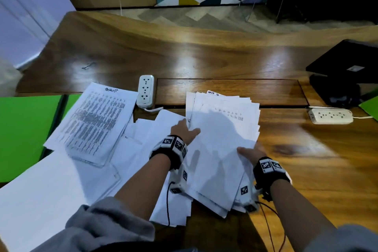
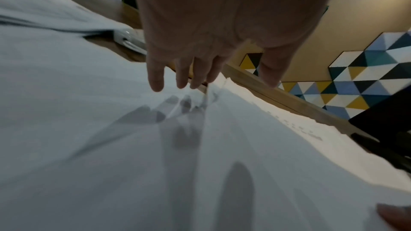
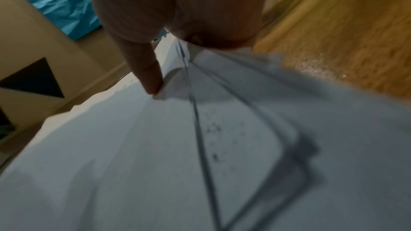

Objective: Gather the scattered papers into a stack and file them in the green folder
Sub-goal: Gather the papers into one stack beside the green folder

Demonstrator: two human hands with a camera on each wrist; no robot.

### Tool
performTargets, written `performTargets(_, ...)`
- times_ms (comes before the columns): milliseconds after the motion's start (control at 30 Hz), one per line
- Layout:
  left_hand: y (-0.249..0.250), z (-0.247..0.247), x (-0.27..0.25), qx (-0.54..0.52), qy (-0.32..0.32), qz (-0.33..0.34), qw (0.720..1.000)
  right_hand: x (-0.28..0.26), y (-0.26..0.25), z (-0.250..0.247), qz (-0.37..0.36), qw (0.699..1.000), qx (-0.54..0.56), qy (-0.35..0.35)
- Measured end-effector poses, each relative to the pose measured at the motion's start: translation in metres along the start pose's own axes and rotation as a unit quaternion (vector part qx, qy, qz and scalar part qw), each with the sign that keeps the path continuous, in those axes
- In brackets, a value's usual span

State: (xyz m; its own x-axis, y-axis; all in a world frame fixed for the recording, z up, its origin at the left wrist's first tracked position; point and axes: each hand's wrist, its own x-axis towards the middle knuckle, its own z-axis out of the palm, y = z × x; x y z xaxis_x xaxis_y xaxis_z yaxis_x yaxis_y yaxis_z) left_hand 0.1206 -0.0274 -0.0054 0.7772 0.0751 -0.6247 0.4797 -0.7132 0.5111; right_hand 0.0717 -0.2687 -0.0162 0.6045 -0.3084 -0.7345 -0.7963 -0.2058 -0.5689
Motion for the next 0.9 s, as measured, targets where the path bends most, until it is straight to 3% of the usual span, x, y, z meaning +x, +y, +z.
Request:
performTargets(167, -0.067, -0.028, -0.013, 0.093, 0.067, -0.011, 0.993, 0.045, 0.019, 0.013, -0.015, 0.991, -0.121, 0.050)
performTargets(233, -0.098, -0.040, -0.021, 0.135, 0.092, -0.029, 0.986, 0.022, 0.004, 0.017, -0.019, 0.985, -0.158, 0.068)
performTargets(433, -0.176, -0.047, -0.048, 0.194, 0.029, -0.100, 0.975, -0.006, -0.004, 0.026, -0.012, 0.970, -0.215, 0.109)
performTargets(667, -0.177, -0.039, -0.065, 0.177, 0.007, -0.111, 0.978, -0.019, -0.003, 0.032, -0.020, 0.957, -0.256, 0.135)
performTargets(900, -0.178, -0.044, -0.060, 0.197, 0.056, -0.084, 0.975, -0.028, 0.008, 0.031, -0.064, 0.958, -0.245, 0.133)
